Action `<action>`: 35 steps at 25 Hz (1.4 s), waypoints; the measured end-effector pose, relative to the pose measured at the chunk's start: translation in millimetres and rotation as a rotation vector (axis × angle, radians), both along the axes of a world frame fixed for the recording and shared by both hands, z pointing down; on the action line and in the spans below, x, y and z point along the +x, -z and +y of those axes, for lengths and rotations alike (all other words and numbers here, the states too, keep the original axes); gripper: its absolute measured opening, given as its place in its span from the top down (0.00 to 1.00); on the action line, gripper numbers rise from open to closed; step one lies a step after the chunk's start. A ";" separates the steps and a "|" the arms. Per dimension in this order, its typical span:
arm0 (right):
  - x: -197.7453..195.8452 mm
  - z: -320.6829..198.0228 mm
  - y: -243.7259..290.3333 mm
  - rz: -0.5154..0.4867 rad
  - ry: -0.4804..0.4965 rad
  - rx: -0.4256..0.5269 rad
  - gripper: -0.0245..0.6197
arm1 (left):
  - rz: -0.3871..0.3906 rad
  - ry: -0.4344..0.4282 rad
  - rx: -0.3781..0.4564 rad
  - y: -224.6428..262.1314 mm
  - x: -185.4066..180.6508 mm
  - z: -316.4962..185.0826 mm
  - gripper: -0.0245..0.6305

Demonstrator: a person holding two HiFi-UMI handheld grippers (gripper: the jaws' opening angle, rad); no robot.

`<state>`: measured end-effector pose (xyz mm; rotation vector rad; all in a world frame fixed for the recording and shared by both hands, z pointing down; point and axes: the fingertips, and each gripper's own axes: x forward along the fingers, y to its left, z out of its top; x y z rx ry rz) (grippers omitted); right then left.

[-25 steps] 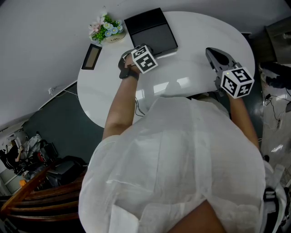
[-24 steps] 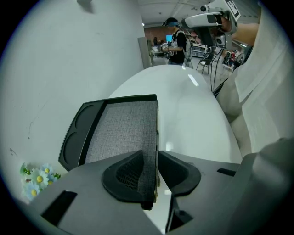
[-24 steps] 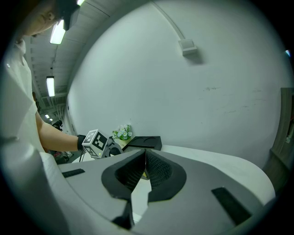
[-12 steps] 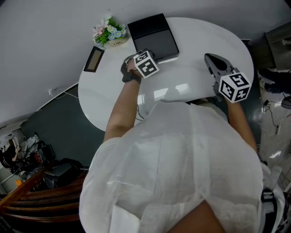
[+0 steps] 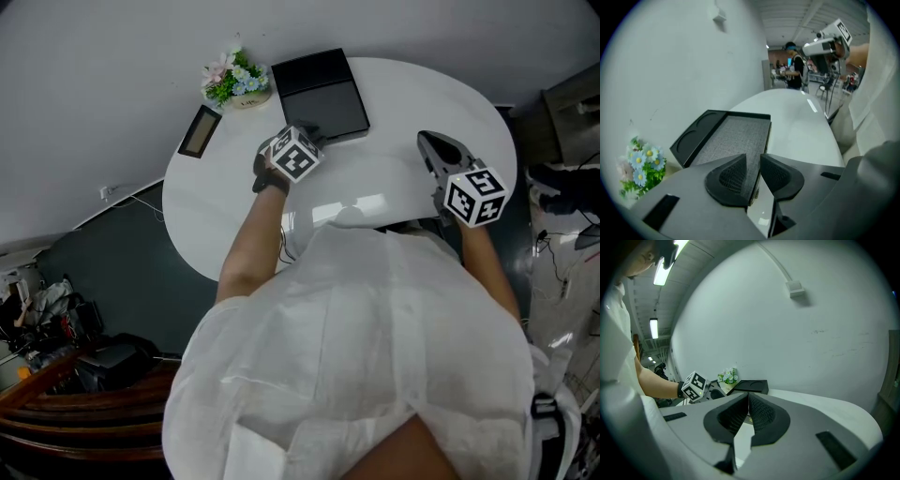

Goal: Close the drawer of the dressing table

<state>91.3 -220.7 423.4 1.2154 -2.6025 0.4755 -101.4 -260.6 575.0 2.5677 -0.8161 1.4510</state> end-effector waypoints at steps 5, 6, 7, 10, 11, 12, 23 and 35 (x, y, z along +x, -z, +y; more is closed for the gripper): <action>-2.9 -2.8 0.8 -0.011 0.003 0.002 0.95 | 0.390 0.261 0.101 68.9 -17.5 -4.7 0.85; -4.5 -3.1 0.8 -0.011 0.007 0.002 0.95 | 0.458 0.309 0.121 81.8 -23.6 -3.0 0.86; -6.2 -3.4 0.9 -0.011 0.011 0.003 0.95 | 0.511 0.348 0.142 92.8 -29.8 -0.5 0.87; -11.6 -5.8 1.8 -0.013 0.018 0.008 0.95 | 0.601 0.421 0.213 119.9 -46.2 9.2 0.88; -13.0 -7.1 2.8 -0.016 0.017 0.012 0.95 | 0.620 0.438 0.237 128.1 -50.9 12.8 0.89; -14.0 -8.6 4.4 -0.020 0.014 0.017 0.95 | 0.636 0.454 0.262 136.1 -55.3 16.4 0.89; -17.5 -10.9 27.2 -0.063 -0.016 0.079 0.95 | 0.756 0.577 0.454 190.3 -94.5 67.0 0.91; -12.6 -9.9 32.4 -0.005 -0.033 0.116 0.95 | 0.771 0.621 0.477 186.6 -123.6 88.8 0.91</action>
